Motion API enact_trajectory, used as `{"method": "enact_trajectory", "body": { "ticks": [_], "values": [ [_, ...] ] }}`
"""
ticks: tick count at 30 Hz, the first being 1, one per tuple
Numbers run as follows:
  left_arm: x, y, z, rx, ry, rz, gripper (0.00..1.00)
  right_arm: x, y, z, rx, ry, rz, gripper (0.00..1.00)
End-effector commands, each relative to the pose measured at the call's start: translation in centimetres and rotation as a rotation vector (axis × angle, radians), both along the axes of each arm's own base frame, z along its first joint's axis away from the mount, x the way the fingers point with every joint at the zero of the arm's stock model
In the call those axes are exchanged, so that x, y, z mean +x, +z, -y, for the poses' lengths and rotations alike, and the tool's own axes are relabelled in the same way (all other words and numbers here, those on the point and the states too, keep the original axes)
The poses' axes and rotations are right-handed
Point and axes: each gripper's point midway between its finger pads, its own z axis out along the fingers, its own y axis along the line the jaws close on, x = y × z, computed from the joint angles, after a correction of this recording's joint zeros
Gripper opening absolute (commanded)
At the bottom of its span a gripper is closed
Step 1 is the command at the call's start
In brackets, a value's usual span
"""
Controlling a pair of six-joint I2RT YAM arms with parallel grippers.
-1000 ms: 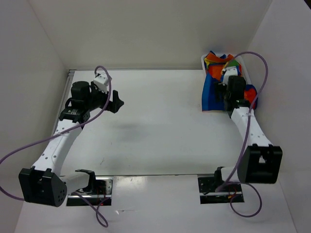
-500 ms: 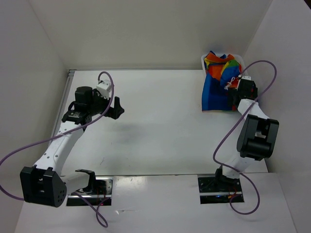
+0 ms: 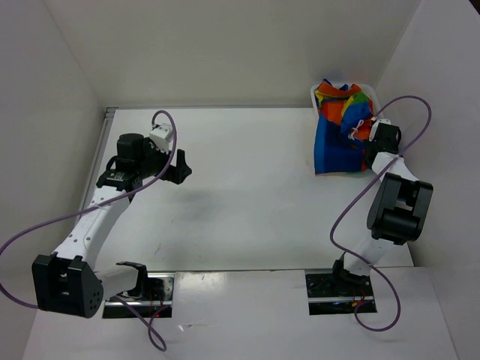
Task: Fold and stack the shorts
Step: Grab the shorts from the pile, then move the shorts to the center of the board
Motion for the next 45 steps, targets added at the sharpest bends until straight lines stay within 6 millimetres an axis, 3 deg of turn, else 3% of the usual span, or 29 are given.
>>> {"method": "enact_trajectory", "body": {
  "ticks": [1,3,6,10,14,15,17,20,21,23,24,26,27,29,30,32,35,36,38,39,40,41,42,43,44,45],
  "values": [
    [0.5,0.8,0.3,-0.007,-0.015,0.038,1.00,2.0,6.6,-0.6,-0.078,0.037,0.146,0.11],
    [0.2,0.8,0.5,-0.013,-0.024,0.039,1.00,2.0,7.7,-1.0,-0.090,0.042,0.168,0.00],
    [0.0,0.8,0.5,-0.014,-0.024,0.048,1.00,2.2,10.8,-1.0,-0.123,-0.005,0.240,0.00],
    [0.1,1.0,0.6,-0.020,-0.032,0.057,1.00,3.1,16.6,-2.8,-0.187,0.016,0.354,0.00],
    [0.5,2.1,0.7,-0.023,-0.032,0.087,1.00,4.1,22.2,-5.8,-0.246,0.093,0.464,0.00],
    [0.7,2.3,0.7,-0.024,-0.032,0.097,1.00,4.2,24.8,-6.4,-0.253,0.100,0.519,0.00],
    [1.0,2.4,0.4,-0.016,-0.016,0.108,1.00,4.5,26.9,-7.6,-0.262,0.128,0.557,0.00],
    [1.5,4.0,0.2,-0.014,0.001,0.176,1.00,4.8,32.9,-11.7,-0.285,0.217,0.676,0.00],
    [1.3,4.5,0.1,-0.016,0.001,0.192,1.00,4.7,35.9,-14.6,-0.280,0.274,0.740,0.00],
    [1.6,5.1,-0.3,-0.007,0.028,0.225,1.00,5.1,38.3,-18.0,-0.253,0.347,0.792,0.00],
    [1.4,5.0,-0.5,-0.002,0.039,0.226,1.00,4.9,40.9,-21.3,-0.224,0.418,0.836,0.00],
    [1.3,6.2,-1.1,0.007,0.070,0.268,1.00,4.7,43.6,-25.2,-0.139,0.524,0.894,0.00],
    [1.1,6.1,-1.1,0.007,0.070,0.270,1.00,3.2,47.1,-26.7,-0.054,0.562,0.960,0.00],
    [1.0,7.2,-2.8,0.016,0.125,0.304,1.00,3.3,48.4,-30.8,0.080,0.705,0.988,0.00],
    [0.7,7.6,-3.3,0.019,0.145,0.321,1.00,1.9,50.8,-31.7,0.182,0.731,1.043,0.00],
    [0.5,8.3,-4.7,0.025,0.190,0.350,1.00,1.2,51.3,-33.9,0.299,0.820,1.042,0.00],
    [-0.5,9.4,-6.0,0.027,0.226,0.385,1.00,0.9,49.0,-35.9,0.422,0.884,0.963,0.00],
    [-0.9,9.9,-6.6,0.029,0.246,0.397,1.00,1.7,46.0,-36.5,0.441,0.897,0.885,0.00],
    [-1.1,9.9,-7.2,0.033,0.264,0.394,1.00,1.0,43.7,-37.1,0.477,0.927,0.822,0.00],
    [-1.5,10.4,-7.2,0.026,0.254,0.401,1.00,1.2,39.9,-38.1,0.521,0.954,0.721,0.01],
    [-1.7,10.6,-6.9,0.021,0.241,0.398,1.00,0.8,37.9,-38.7,0.546,0.982,0.668,0.05],
    [-1.9,10.9,-6.8,0.017,0.231,0.407,1.00,0.2,33.6,-39.2,0.570,1.010,0.563,0.12],
    [-1.9,10.9,-6.8,0.017,0.231,0.407,1.00,-0.9,31.2,-39.9,0.593,1.070,0.492,0.38],
    [-2.0,10.9,-6.5,0.012,0.219,0.407,1.00,-1.2,28.8,-39.8,0.589,1.066,0.443,0.57],
    [-2.0,10.9,-6.3,0.007,0.206,0.407,1.00,-1.3,26.1,-39.1,0.551,1.041,0.391,0.71],
    [-2.2,10.6,-6.1,0.004,0.196,0.393,1.00,-2.0,21.7,-38.0,0.521,0.995,0.308,0.81]
  ]
}}
